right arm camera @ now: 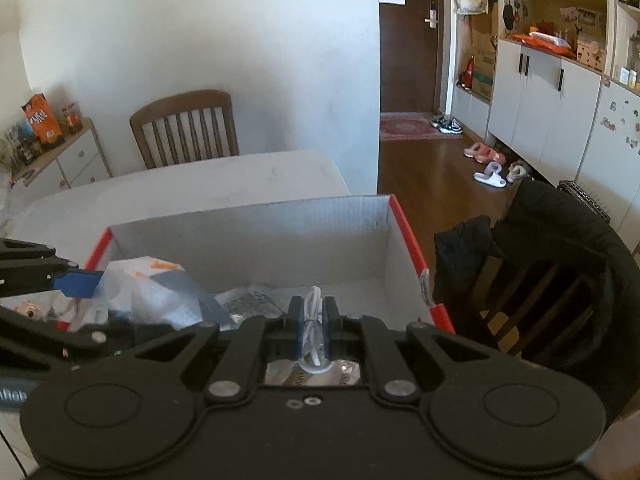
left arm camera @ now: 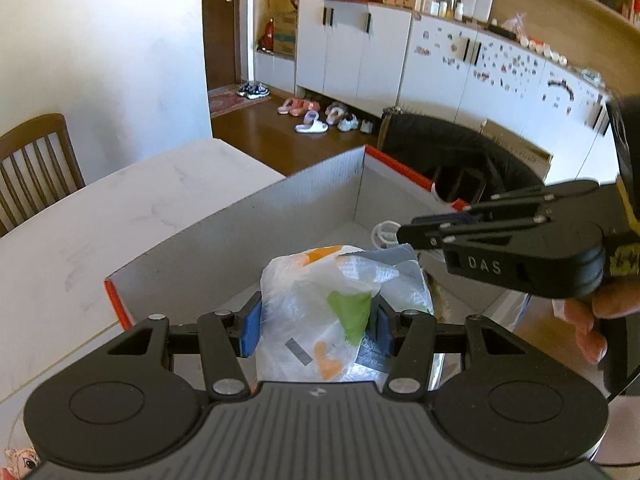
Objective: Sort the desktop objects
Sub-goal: 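Lower into the shoebox and open right tool, then open left tool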
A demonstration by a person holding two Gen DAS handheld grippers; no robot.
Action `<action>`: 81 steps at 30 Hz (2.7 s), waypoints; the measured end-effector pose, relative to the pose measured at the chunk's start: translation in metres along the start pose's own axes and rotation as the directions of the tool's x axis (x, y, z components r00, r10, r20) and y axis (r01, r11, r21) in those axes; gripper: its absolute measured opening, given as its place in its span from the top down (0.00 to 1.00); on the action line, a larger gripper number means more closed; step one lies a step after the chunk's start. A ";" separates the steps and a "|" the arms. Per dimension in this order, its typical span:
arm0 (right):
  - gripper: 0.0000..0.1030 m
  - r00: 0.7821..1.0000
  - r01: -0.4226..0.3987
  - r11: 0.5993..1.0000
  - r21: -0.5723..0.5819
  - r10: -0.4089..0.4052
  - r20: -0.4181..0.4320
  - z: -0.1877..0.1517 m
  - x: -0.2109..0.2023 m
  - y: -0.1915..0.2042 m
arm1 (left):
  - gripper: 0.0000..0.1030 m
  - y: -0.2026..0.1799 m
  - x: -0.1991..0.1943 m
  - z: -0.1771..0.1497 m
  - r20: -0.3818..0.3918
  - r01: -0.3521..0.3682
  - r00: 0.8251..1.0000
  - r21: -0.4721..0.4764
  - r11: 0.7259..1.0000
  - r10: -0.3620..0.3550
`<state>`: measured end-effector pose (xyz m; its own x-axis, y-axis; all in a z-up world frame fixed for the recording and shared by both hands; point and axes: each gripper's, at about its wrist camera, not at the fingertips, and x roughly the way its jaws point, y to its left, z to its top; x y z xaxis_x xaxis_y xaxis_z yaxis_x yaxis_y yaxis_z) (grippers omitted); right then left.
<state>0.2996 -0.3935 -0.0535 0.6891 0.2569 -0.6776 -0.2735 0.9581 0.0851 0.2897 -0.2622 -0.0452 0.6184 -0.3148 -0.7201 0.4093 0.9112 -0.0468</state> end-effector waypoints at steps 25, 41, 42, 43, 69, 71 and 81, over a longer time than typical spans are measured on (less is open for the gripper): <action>0.91 0.992 -0.007 0.998 -0.058 0.000 -0.124 -0.008 0.038 0.004 | 0.48 -0.005 0.038 -0.014 -0.151 -0.021 0.988 0.073 0.997 0.031; 0.64 0.985 -0.024 0.997 -0.078 0.010 -0.174 -0.010 0.038 0.008 | 0.39 -0.002 0.038 -0.014 -0.188 -0.020 0.982 0.033 0.999 0.025; 0.61 0.985 -0.025 0.996 -0.080 0.011 -0.173 -0.010 0.037 0.008 | 0.38 -0.001 0.037 -0.014 -0.186 -0.022 0.982 0.024 0.999 0.026; 0.59 0.985 -0.026 0.996 -0.082 0.012 -0.170 -0.011 0.036 0.008 | 0.36 0.000 0.036 -0.014 -0.182 -0.023 0.983 0.012 1.000 0.024; 0.18 0.996 -0.083 0.996 0.009 0.084 -0.026 0.000 -0.023 0.000 | 0.00 0.002 -0.017 -0.019 -0.032 0.013 0.999 -0.071 0.997 -0.015; 0.16 0.996 -0.085 0.996 0.012 0.085 -0.016 0.000 -0.026 0.000 | 0.00 -0.001 -0.021 -0.021 -0.018 0.009 1.000 -0.054 0.999 -0.010; 0.14 0.996 -0.091 0.996 0.018 0.091 0.002 -0.002 -0.036 0.006 | 0.00 -0.002 -0.041 -0.024 0.021 0.014 1.000 -0.061 0.998 -0.012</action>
<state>0.2724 -0.3967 -0.0300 0.6624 0.3436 -0.6657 -0.3234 0.9327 0.1596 0.2475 -0.2447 -0.0325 0.6273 -0.3316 -0.7047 0.3759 0.9214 -0.0989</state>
